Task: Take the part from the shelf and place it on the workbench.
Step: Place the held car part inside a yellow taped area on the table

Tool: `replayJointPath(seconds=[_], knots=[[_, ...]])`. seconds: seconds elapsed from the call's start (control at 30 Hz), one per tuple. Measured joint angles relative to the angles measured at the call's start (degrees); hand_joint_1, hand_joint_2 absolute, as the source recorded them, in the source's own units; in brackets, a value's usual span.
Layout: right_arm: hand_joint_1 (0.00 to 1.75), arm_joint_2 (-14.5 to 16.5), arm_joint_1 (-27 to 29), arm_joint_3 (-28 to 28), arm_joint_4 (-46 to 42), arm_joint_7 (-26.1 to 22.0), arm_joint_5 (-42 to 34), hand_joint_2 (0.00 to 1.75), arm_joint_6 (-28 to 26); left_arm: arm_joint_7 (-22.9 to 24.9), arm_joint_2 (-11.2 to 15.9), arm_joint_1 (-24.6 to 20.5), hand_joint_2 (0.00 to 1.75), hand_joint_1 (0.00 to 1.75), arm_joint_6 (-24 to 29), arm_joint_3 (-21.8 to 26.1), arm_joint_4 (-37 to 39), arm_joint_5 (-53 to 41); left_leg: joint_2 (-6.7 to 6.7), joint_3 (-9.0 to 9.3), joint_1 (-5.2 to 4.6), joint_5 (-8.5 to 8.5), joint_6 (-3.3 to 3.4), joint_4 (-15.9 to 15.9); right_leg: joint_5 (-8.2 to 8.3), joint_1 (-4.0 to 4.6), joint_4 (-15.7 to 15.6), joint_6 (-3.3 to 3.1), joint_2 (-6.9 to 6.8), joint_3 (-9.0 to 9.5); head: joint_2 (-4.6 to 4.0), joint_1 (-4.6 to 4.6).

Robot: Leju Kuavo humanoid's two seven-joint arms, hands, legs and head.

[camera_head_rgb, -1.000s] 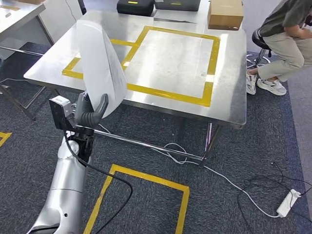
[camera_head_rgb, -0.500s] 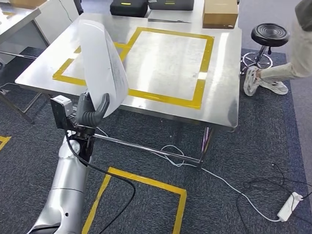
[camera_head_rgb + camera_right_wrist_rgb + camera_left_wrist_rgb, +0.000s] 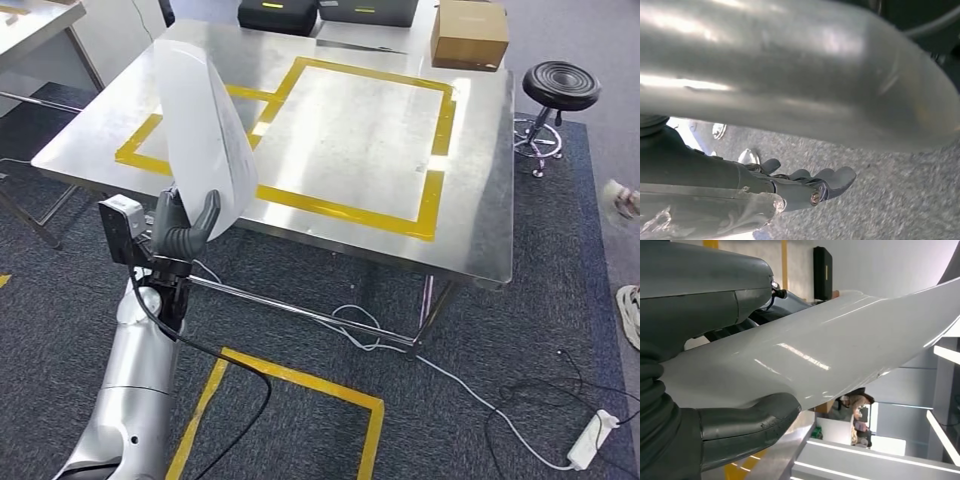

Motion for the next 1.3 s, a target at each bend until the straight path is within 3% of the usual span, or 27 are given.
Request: replayJointPath(seconds=[0.1,0.13,0.17,0.2,0.27,0.3,0.37,0.43,0.5,0.57,0.6,0.63,0.67,0.7,0.73,0.8,0.87,0.93,1.0,1.07,1.13,1.17,1.2,1.3], knots=[[0.0,0.0,-0.1,0.0,0.0,-0.9,-0.4,0.0,0.2,0.1,0.0,0.1,1.75,1.75,0.0,0.0,0.0,0.1,-0.15,0.64,-0.28,-0.67,0.75,-0.1,-3.97,0.15,10.6,0.05,-0.03,-6.13,0.0,0.19],[0.0,0.0,0.0,0.0,0.0,-1.2,-0.5,0.0,0.3,0.2,0.0,0.2,1.75,1.75,0.0,0.0,0.0,0.1,-0.39,0.88,-0.42,-0.92,0.84,-0.1,-4.11,0.2,12.9,0.02,-0.03,-7.9,0.0,0.18],[0.0,0.0,0.0,0.0,0.0,-1.4,-0.5,0.0,0.4,0.2,0.0,0.3,1.75,1.75,0.0,0.0,0.0,0.1,-0.75,1.2,-0.52,-1.18,0.86,-0.1,-3.01,0.25,13.1,-0.07,0.0,-8.67,0.0,0.18],[0.0,0.0,0.1,0.0,0.0,-1.6,-0.5,0.0,0.4,0.2,0.0,0.4,1.75,1.75,0.0,0.0,0.0,0.2,-1.19,1.63,-0.57,-1.47,0.8,-0.1,-0.82,0.29,11.1,-0.2,0.11,-8.35,0.0,0.17],[0.0,0.0,0.2,0.0,0.0,-1.8,-0.6,0.0,0.3,0.2,-0.1,0.4,1.75,1.75,0.1,0.0,0.0,0.2,-2.13,2.54,-0.61,-2.1,0.51,0.0,4.18,0.27,3.8,-0.59,1.55,-5.68,0.0,0.17],[0.0,0.0,0.2,0.0,0.0,-1.8,-0.6,0.0,0.3,0.2,-0.1,0.4,1.75,1.75,0.1,0.0,0.0,0.2,-2.64,2.74,-0.59,-2.34,0.29,0.0,5.4,0.2,0.6,-0.78,2.42,-4.23,0.0,0.15],[0.0,-0.1,0.1,0.0,0.0,-1.9,-0.6,0.0,0.3,0.2,-0.1,0.3,1.75,1.75,0.1,0.0,0.0,0.3,-3.56,2.59,-0.39,-2.4,-0.33,0.0,5.41,0.26,-1.8,-1.14,3.38,-2.84,0.0,0.09],[0.0,-0.1,0.0,0.0,0.0,-1.9,-0.6,0.0,0.3,0.2,-0.1,0.4,1.75,1.75,0.1,0.0,-0.1,0.3,-4.05,2.4,-0.15,-2.35,-1.03,-0.2,5.25,0.31,-2.5,-1.63,2.56,-2.39,0.0,0.07],[0.0,0.0,0.0,0.0,0.0,-1.9,-0.6,0.0,0.3,0.2,-0.1,0.3,1.75,1.75,0.1,0.0,-0.2,0.3,-2.57,1.52,-0.26,-3.43,-1.66,1.5,5.2,0.12,-3.1,-2.26,1.55,-1.77,0.0,-0.29],[0.0,0.0,0.0,0.0,0.0,-1.9,-0.6,0.0,0.3,0.2,0.0,0.1,1.75,1.75,0.1,0.0,-0.3,0.3,-0.59,-1.94,-0.34,-6.12,-2.16,7.8,5.0,0.06,-3.4,-2.73,0.34,-1.26,0.0,-0.66],[0.0,0.0,0.0,0.0,0.0,-1.9,-0.7,0.0,0.3,0.2,0.0,0.1,1.75,1.75,0.1,0.0,-0.3,0.3,-0.23,-4.29,-0.27,-7.38,-2.35,11.7,4.85,0.05,-3.4,-2.84,-0.29,-1.12,0.0,-0.7],[0.0,0.0,0.0,0.0,0.0,-1.9,-0.7,0.0,0.3,0.2,0.0,0.2,1.75,1.75,0.1,0.0,-0.3,0.3,-0.07,-6.18,-0.19,-7.86,-2.49,14.5,4.68,0.04,-3.4,-2.89,-0.9,-0.96,0.0,-0.72],[0.0,0.0,0.0,0.0,0.0,-1.9,-0.7,0.0,0.3,0.2,0.0,0.4,1.75,1.75,0.1,0.0,-0.3,0.3,0.0,-7.17,-0.09,-7.28,-2.58,15.6,4.5,0.02,-3.4,-2.86,-1.47,-0.77,0.0,-0.72],[0.0,0.0,0.0,0.0,0.0,-1.9,-0.7,0.0,0.3,0.2,0.1,0.4,1.75,1.75,0.1,0.0,-0.3,0.3,0.16,-7.0,-0.01,-5.65,-2.64,14.4,4.3,-0.03,-3.4,-2.73,-2.0,-0.51,0.0,-0.73],[0.0,0.0,-0.1,0.0,0.0,-1.9,-0.7,0.0,0.3,0.2,0.1,0.5,1.75,1.75,0.1,0.0,-0.3,0.3,0.65,-5.67,0.04,-3.29,-2.67,11.2,4.04,-0.1,-3.4,-2.52,-2.53,-0.15,0.0,-0.72],[0.0,0.0,-0.1,0.0,0.0,-1.9,-0.7,0.0,0.2,0.2,0.1,0.3,1.75,1.75,0.1,0.0,-0.3,0.3,2.99,-2.19,-0.11,0.23,-2.61,3.8,3.4,0.09,-3.2,-1.84,-3.43,0.47,0.0,-0.97],[0.0,-0.1,-0.1,0.0,-0.1,-1.8,-0.7,0.0,0.2,0.3,0.0,0.2,1.75,1.75,0.2,-0.1,-0.4,0.3,4.31,-0.64,-0.36,0.76,-1.94,0.3,2.85,0.57,-3.3,-1.19,-4.34,0.92,0.0,-1.07],[0.0,-0.1,-0.2,0.0,-0.1,-1.7,-0.7,0.0,0.1,0.3,0.0,0.2,1.75,1.75,0.3,-0.1,-0.4,0.3,3.21,-0.66,-0.42,0.5,-0.89,0.1,2.49,0.64,-3.6,-0.62,-5.29,1.41,0.0,-0.89],[0.0,-0.1,-0.3,0.0,-0.1,-1.6,-0.7,0.0,0.0,0.2,-0.1,0.2,1.75,1.75,0.4,0.0,-0.5,0.3,2.06,-0.54,-0.33,0.49,-0.02,0.0,1.12,0.39,-2.0,-0.15,-4.09,0.99,0.0,-0.7],[0.0,-0.1,-0.3,0.0,-0.1,-1.6,-0.7,0.0,0.0,0.2,-0.2,0.1,1.75,1.75,0.5,-0.1,-0.5,0.3,1.03,-0.42,-0.35,0.42,0.61,0.0,-2.11,0.37,4.2,-0.13,-1.64,-2.0,0.0,-0.44],[0.0,-0.1,-0.3,0.0,-0.1,-1.5,-0.7,0.0,0.0,0.2,-0.3,0.1,1.75,1.75,0.5,-0.1,-0.5,0.3,-0.11,-0.36,-0.56,0.3,0.9,0.0,-4.73,0.57,11.8,-0.38,-0.67,-6.31,0.0,-0.35],[0.0,-0.1,-0.2,0.0,-0.1,-1.5,-0.7,0.0,0.0,0.3,-0.4,0.2,1.75,1.75,0.5,-0.1,-0.5,0.3,-0.66,-0.28,-0.65,0.24,0.95,0.0,-4.54,0.67,13.4,-0.54,-0.53,-7.58,0.0,-0.34],[0.0,-0.1,-0.2,0.0,-0.1,-1.5,-0.7,0.0,0.0,0.3,-0.4,0.2,1.75,1.75,0.5,-0.1,-0.5,0.3,-1.13,-0.14,-0.72,0.17,0.97,0.0,-3.17,0.76,12.7,-0.76,-0.47,-7.8,0.0,-0.34],[0.0,-0.1,-0.3,0.0,-0.1,-1.1,-0.7,0.0,-0.5,0.3,-0.4,0.2,1.75,1.75,0.5,-0.1,-0.5,0.3,-2.13,0.42,-0.86,-0.22,0.68,0.1,3.33,0.88,2.0,-1.48,-0.08,-3.81,0.0,-0.28]])
